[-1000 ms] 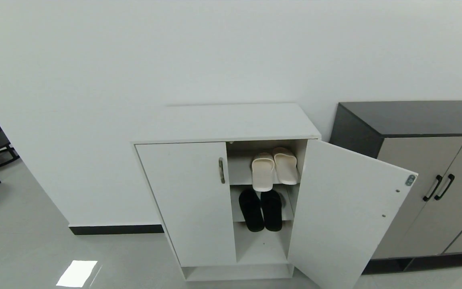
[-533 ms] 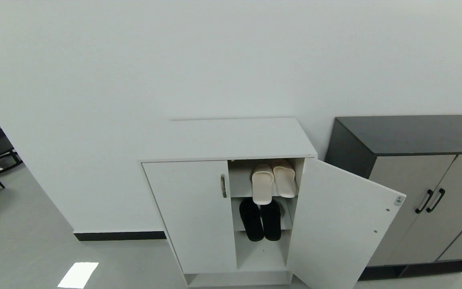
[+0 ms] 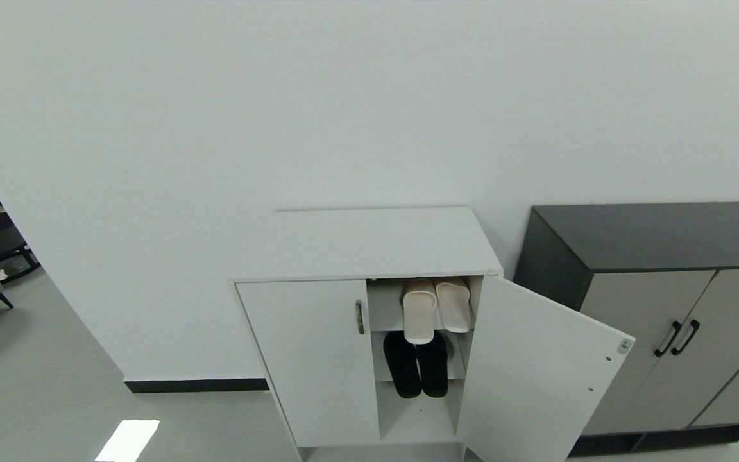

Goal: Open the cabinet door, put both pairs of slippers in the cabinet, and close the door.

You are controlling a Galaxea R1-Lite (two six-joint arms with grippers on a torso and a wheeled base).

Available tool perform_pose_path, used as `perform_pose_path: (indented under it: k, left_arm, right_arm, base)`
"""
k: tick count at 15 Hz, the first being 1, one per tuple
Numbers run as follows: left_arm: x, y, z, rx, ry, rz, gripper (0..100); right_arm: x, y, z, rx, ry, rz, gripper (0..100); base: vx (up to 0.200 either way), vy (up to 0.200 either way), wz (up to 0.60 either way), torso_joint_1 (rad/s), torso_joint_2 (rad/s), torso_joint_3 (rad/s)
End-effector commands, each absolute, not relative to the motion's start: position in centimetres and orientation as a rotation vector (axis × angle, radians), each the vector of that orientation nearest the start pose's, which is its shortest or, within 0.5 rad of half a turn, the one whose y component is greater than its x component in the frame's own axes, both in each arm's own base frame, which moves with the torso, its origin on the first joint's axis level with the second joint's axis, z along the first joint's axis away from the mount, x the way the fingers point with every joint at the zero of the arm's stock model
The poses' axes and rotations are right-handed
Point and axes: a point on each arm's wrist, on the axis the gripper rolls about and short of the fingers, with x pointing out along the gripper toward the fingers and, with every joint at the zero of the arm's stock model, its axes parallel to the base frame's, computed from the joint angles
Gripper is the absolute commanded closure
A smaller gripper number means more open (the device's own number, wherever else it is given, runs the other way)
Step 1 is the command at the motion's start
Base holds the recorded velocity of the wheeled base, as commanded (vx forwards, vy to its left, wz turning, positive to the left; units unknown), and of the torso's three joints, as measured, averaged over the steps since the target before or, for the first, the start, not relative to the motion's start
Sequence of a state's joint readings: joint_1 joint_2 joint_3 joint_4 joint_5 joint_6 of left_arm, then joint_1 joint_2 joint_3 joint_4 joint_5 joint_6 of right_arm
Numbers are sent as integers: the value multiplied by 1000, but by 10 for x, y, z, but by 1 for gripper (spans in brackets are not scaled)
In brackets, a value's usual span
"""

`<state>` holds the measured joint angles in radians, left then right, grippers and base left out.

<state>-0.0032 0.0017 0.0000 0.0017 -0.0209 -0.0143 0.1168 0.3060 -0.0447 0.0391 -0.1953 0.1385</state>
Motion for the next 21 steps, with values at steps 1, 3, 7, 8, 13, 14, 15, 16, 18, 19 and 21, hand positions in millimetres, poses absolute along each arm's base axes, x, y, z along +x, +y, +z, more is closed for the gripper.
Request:
perform_pose_path:
  k: [1, 3, 7, 8, 13, 14, 15, 16, 18, 19, 21]
  left_arm:
    - [-23, 0, 75, -22, 6, -23, 100]
    - [-23, 0, 75, -11, 5, -26, 100]
    - [-23, 0, 75, -12, 5, -26, 100]
    - [-23, 0, 75, -12, 6, -26, 100]
    - [-23, 0, 75, -12, 6, -26, 100]
    - [-23, 0, 75, -12, 5, -26, 100]
    - [-23, 0, 75, -12, 6, -26, 100]
    - [-23, 0, 75, -14, 6, -26, 100]
    - [-23, 0, 75, -14, 5, -26, 100]
    - [-23, 0, 75, -14, 5, -26, 100]
    - [-23, 0, 75, -14, 5, -26, 100]
  right_arm:
    - [1, -4, 88, 83, 306, -68, 100]
    - [1, -4, 88, 79, 306, -31, 100]
    - [3, -5, 88, 72, 323, -96, 100]
    - [6, -5, 94, 60, 334, -158, 100]
    - [79, 2, 175, 41, 450, -183, 100]
    - [104, 2, 178, 41, 505, -202, 100]
    - [122, 2, 178, 48, 523, -189, 100]
    - [149, -3, 175, 47, 509, -186, 100]
    - [178, -15, 167, -11, 498, -214, 100]
    - [203, -23, 158, -13, 485, -215, 100]
    - [228, -27, 153, 4, 501, -169, 100]
  base:
    - [0, 0, 0, 61, -129, -61]
    - [200, 0, 0, 24, -34, -19]
    - [50, 0, 0, 1, -2, 1]
    - [0, 0, 0, 0, 0, 0]
    - [0, 0, 0, 0, 0, 0]
    - [0, 0, 0, 0, 0, 0]
    - [0, 0, 0, 0, 0, 0]
    - [0, 0, 0, 0, 0, 0]
    - [0, 0, 0, 0, 0, 0]
    - [0, 0, 0, 0, 0, 0]
    - [0, 0, 0, 0, 0, 0]
